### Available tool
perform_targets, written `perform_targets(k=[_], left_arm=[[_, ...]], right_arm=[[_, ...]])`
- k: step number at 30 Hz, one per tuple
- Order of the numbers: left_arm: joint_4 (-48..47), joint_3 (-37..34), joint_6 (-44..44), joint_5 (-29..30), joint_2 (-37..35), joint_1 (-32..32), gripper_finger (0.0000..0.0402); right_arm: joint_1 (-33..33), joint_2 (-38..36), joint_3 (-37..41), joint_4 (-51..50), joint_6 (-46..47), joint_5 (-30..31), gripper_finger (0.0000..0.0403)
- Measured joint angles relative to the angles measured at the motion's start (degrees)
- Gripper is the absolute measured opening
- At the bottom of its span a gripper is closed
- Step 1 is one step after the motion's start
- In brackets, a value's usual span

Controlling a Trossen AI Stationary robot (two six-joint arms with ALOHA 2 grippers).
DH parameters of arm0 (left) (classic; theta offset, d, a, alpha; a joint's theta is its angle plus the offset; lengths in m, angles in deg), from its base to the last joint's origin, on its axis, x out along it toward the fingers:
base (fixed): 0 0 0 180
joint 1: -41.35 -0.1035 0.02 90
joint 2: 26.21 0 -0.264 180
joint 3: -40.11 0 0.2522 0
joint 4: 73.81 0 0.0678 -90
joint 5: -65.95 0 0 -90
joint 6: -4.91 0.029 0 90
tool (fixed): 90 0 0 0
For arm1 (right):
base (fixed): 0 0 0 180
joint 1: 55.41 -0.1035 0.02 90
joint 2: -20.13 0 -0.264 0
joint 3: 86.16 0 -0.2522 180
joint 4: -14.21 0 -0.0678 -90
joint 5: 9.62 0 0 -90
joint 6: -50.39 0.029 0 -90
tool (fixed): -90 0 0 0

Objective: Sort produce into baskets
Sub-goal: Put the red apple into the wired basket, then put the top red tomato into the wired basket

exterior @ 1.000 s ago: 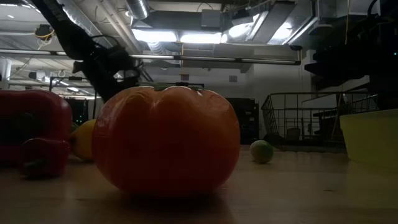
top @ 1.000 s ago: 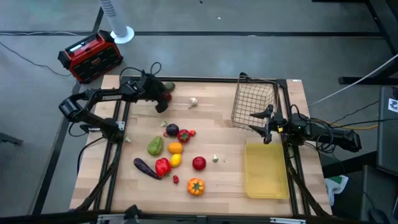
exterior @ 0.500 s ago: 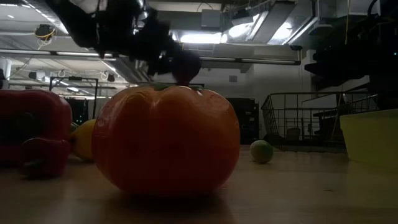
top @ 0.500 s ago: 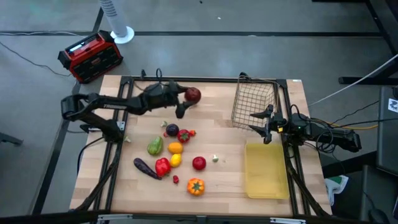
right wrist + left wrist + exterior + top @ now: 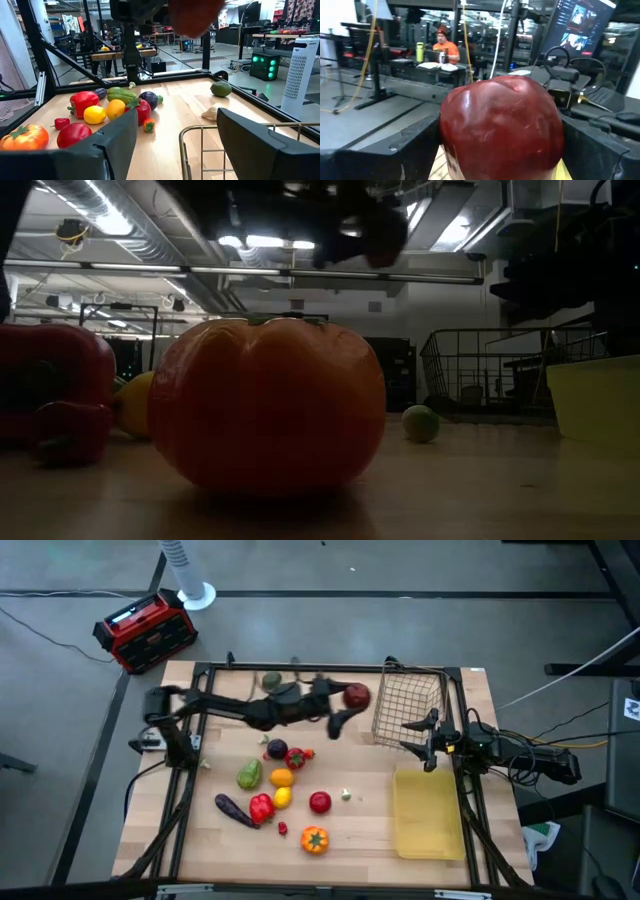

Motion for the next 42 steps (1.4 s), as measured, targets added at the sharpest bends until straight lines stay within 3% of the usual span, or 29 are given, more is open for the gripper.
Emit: perform_targets(k=[8, 13, 26, 33, 42], left_arm=[[-0.08, 21.22, -0.52, -3.95, 18.18, -0.95, 0.0347], [-0.45, 28.96, -4.47, -5.18, 26.47, -1.54, 0.0347], [-0.15, 30.62, -12.85, -5.21, 32.64, -2.44, 0.0349], [0.12, 30.62, -8.64, -6.26, 32.64, -3.17, 0.0394], [0.55, 30.62, -7.08, -6.39, 32.42, -3.39, 0.0390]], right_arm=[[0.01, 0.00, 0.01, -0.02, 0.00, 0.04, 0.0269], [-0.01, 0.00, 0.01, -0.04, 0.00, 0.06, 0.0269], [-0.01, 0.00, 0.01, -0.11, 0.00, 0.09, 0.0269], [-0.01, 0.00, -0.01, -0.13, -0.01, 0.09, 0.0269], [0.00, 0.00, 0.01, -0.15, 0.00, 0.09, 0.0269]])
